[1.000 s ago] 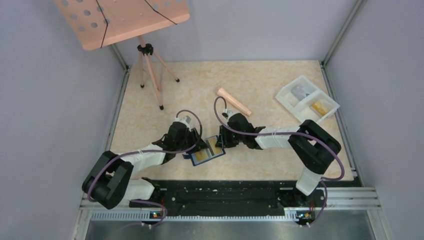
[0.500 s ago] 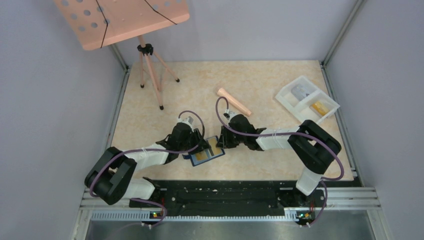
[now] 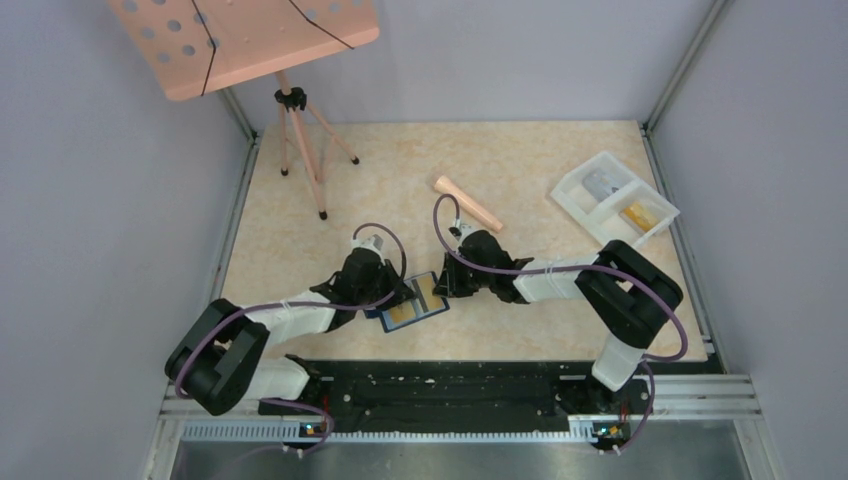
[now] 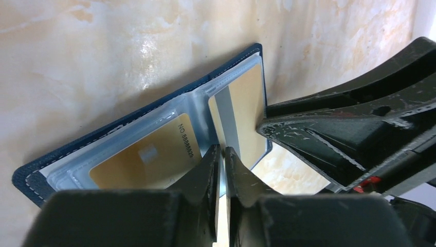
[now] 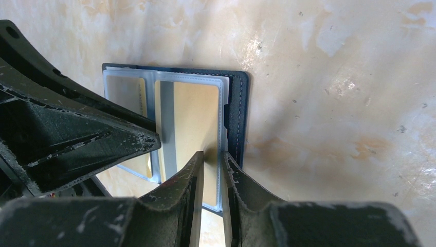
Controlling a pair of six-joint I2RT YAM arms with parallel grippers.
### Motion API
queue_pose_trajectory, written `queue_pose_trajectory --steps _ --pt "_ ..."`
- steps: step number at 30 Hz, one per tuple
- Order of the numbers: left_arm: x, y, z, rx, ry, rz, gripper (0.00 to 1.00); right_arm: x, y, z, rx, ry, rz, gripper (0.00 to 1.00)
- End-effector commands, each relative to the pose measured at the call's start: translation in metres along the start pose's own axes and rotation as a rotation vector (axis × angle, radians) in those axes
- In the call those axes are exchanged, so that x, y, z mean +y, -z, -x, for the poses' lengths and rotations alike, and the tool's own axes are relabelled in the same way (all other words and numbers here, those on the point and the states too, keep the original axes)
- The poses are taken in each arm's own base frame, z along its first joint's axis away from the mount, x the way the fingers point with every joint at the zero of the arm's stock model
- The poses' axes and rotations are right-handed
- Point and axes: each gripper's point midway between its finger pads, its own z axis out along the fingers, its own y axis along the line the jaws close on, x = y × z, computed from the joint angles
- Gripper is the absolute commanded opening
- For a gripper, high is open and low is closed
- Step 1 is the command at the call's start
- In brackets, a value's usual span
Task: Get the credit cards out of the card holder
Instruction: Remove the credit card from the card holder.
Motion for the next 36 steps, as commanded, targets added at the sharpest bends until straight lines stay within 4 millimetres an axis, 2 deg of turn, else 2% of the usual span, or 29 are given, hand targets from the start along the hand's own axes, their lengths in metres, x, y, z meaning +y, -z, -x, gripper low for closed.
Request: queue_pose_trajectory --steps 1,4,19,23,28,34,36 --pt "-0.036 0.011 0.009 -0.027 -0.006 -0.141 0.08 -0.016 0.004 -0.027 0.081 -0.024 -0.048 0.18" --pt "-0.037 0.017 0.010 -0.035 -0.009 -0.137 0.00 -0.018 0.004 -0.028 0.086 -0.023 -0.058 0.18" --pt "-0.010 0.031 -0.002 -0.016 -0.005 -0.037 0.00 -0.022 0.008 -0.021 0.076 -0.009 -0.086 0.15" --pt "-0.014 0.033 0.000 -0.022 -0.032 -0.070 0.00 0.002 0.019 -0.007 0.051 0.014 -0.014 0.16" --pt "-0.016 0.038 0.007 -0.005 -0.078 -0.091 0.00 0.023 0.039 0.016 -0.014 0.032 0.024 0.24" --pt "-0.015 0.046 0.012 -0.019 -0.073 -0.091 0.00 0.034 0.044 0.018 -0.019 0.038 0.073 0.24" --pt "-0.009 0.048 0.008 0.000 -0.064 -0.063 0.00 0.042 0.047 0.020 -0.030 0.051 0.108 0.25"
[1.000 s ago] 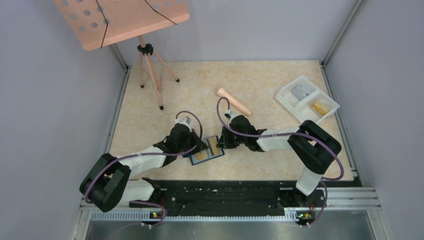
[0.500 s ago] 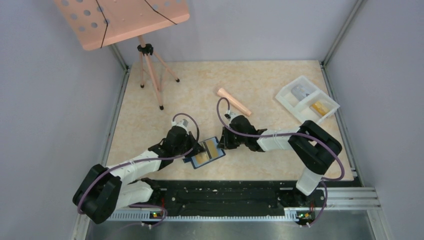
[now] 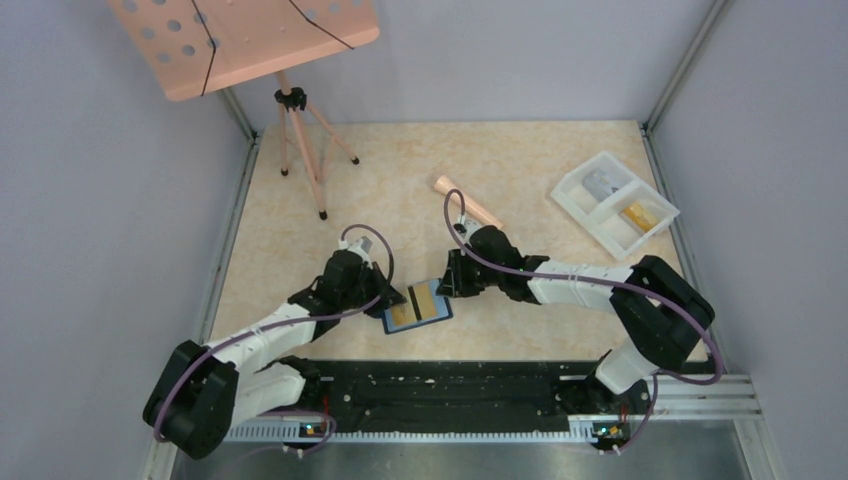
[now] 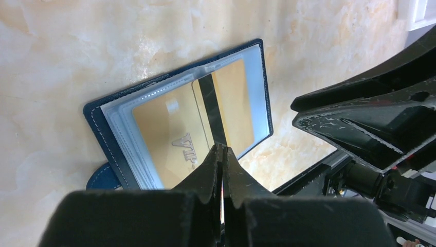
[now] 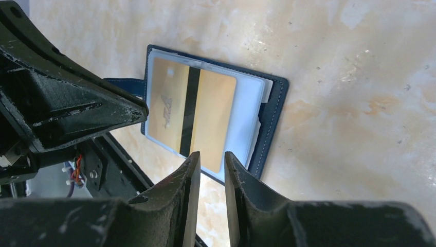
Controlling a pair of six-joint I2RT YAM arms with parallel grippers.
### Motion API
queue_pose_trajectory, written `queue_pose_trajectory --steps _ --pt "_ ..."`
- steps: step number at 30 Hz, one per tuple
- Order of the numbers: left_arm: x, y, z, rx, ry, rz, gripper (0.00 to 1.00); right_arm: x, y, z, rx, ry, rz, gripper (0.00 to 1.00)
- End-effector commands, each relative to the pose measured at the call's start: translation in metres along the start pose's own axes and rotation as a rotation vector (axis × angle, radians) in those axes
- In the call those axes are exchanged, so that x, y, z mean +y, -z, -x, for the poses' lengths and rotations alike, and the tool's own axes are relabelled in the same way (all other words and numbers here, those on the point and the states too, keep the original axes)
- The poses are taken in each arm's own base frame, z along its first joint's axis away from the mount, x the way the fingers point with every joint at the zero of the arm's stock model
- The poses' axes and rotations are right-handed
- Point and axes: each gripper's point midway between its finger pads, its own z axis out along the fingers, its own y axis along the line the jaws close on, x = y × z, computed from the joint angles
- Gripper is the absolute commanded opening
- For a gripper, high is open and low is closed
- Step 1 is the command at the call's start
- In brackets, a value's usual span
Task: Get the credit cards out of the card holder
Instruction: Remove the credit card from the card holder.
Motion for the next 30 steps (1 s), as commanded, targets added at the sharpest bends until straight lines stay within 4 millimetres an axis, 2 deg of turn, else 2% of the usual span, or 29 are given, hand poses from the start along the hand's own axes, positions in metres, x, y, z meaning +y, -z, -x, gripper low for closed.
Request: queue_pose_trajectory --steps 1,5,8,11,15,18,25,30 --pt "-0.010 0.009 0.007 -0.006 -0.026 -0.021 0.00 0.025 0.010 0.016 -0.050 0.051 0.096 0.25" --pt "-0.002 0.012 0.008 -0.015 -0.004 0.030 0.00 0.039 0.016 0.030 -0.142 0.224 0.166 0.33" --pt "0.002 0.011 0.008 -0.027 0.011 0.042 0.00 0.031 0.014 0.038 -0.173 0.289 0.112 0.36" --pt "-0.001 0.008 0.009 -0.026 0.010 0.028 0.15 0.030 0.007 0.046 -0.141 0.248 0.063 0.36" --pt "-0.008 0.001 0.012 -0.025 0.002 -0.006 0.25 0.031 -0.013 0.033 -0.062 0.137 0.089 0.32" --pt "-0.003 -0.004 0.011 -0.013 0.000 0.012 0.29 0.025 -0.024 0.025 -0.033 0.083 0.074 0.31" --pt "0.000 -0.014 0.010 -0.013 0.000 0.000 0.37 0.015 -0.036 0.014 0.004 0.041 0.056 0.30" --pt "0.001 -0.016 0.008 -0.013 0.008 -0.012 0.38 0.007 -0.042 -0.003 0.042 0.020 0.043 0.28"
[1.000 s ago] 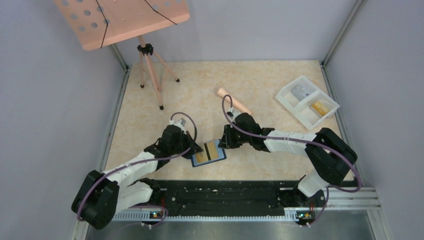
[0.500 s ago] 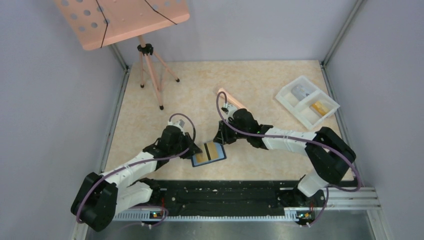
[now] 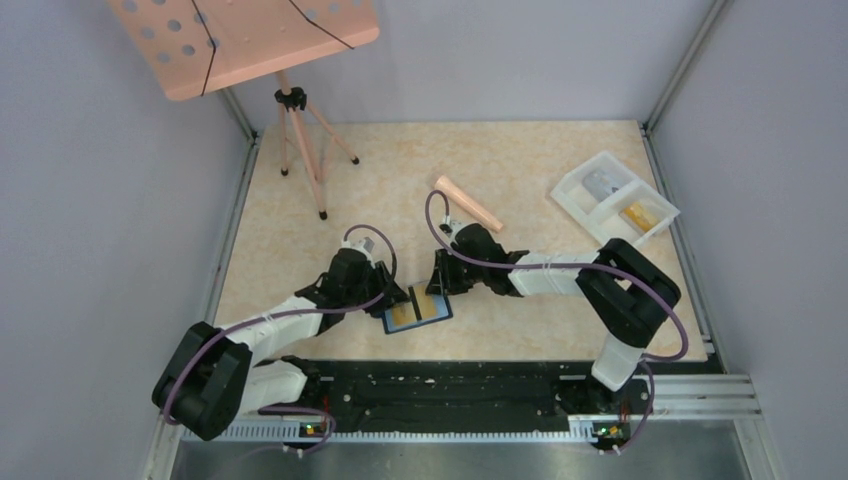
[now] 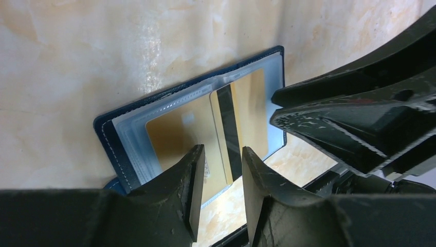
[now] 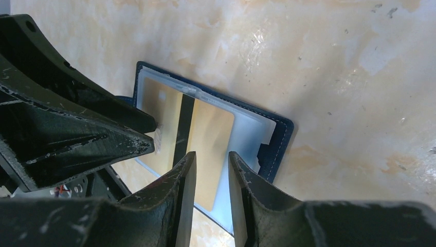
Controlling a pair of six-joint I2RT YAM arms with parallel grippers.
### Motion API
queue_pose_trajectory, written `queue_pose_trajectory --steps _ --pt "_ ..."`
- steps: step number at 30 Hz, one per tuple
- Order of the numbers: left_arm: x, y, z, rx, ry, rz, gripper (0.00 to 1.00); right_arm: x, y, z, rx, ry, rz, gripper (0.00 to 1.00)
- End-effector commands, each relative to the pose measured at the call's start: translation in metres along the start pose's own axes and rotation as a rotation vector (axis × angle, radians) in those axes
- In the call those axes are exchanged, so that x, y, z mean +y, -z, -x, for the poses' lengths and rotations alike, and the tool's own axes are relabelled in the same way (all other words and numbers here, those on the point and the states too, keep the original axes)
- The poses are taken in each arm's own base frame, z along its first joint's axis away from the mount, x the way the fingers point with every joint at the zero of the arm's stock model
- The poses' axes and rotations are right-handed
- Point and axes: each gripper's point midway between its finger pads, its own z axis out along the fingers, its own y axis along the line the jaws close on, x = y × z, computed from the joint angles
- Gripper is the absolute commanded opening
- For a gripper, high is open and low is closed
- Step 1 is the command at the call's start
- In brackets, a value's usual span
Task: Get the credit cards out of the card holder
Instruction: Remove the credit card from the card holder.
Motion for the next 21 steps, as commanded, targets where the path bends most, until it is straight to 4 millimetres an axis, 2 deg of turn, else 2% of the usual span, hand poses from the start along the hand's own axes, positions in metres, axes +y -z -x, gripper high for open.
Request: queue_pose_trajectory --steps 1,11,21 --pt "-0.011 -0.002 0.009 -0.037 -0.015 -0.055 0.38 0.007 -0.008 -0.005 0.006 -0.014 0.027 0.28" --pt "-0.005 -0.003 0.004 -0.029 0.001 -0.042 0.40 -0.002 -0.010 -0.022 0.029 -0.058 0.013 0.26" --pt "-0.002 -0.006 -0.002 -0.020 0.028 -0.056 0.43 -0.006 -0.010 -0.027 0.034 -0.072 0.011 0.25"
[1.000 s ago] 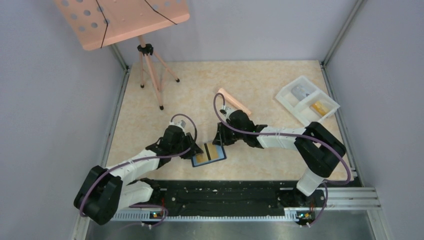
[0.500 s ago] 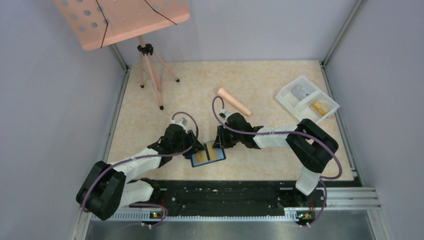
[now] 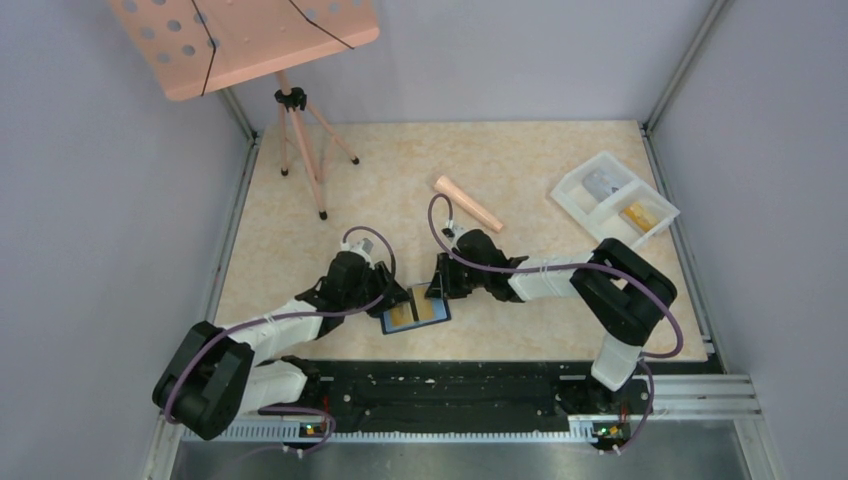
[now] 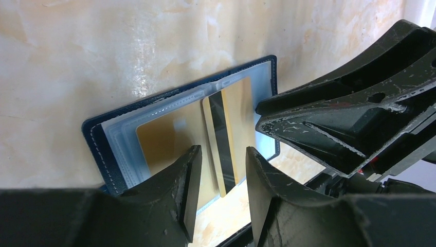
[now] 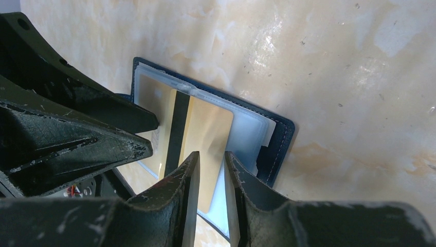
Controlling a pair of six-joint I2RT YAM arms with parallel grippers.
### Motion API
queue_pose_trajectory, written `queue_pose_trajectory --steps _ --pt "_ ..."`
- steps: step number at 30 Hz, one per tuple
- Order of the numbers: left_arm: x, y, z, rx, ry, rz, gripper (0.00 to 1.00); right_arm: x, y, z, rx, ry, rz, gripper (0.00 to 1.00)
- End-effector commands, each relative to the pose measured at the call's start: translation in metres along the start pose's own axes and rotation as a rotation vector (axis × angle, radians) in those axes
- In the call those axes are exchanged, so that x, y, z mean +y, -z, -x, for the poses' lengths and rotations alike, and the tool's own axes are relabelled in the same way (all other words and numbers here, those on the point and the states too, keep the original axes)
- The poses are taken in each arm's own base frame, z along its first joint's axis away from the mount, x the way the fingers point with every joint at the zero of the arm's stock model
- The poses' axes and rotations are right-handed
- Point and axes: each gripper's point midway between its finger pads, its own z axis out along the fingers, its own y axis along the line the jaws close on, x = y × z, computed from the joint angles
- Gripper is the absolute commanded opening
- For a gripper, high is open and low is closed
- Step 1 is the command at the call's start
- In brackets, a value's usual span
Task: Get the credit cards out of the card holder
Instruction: Remove the credit card from the card holder.
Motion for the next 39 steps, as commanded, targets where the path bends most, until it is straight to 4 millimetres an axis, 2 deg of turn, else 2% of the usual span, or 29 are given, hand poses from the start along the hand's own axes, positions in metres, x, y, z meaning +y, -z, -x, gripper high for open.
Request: queue_pose_trajectory --steps 1,9,25,35,39 --pt "0.000 -0.004 -0.004 0.010 0.014 -0.021 0.43 -0.007 -0.004 -0.016 0.037 -0.009 -0.015 0.24" --pt "-0.003 -0.007 -0.010 0.036 0.046 -0.031 0.43 -0.010 -0.005 -0.019 0.041 -0.014 -0.020 0.24" --pt "-0.041 0.007 0.003 -0.037 0.062 -0.222 0.42 -0.012 -0.005 -0.024 0.048 -0.022 -0.019 0.24" --pt "-0.052 0.004 0.002 -0.032 0.070 -0.307 0.42 -0.013 -0.005 -0.026 0.051 -0.029 -0.015 0.23" --pt "-0.048 0.000 0.004 -0.046 0.076 -0.297 0.39 -0.015 -0.005 -0.028 0.050 -0.036 -0.013 0.22"
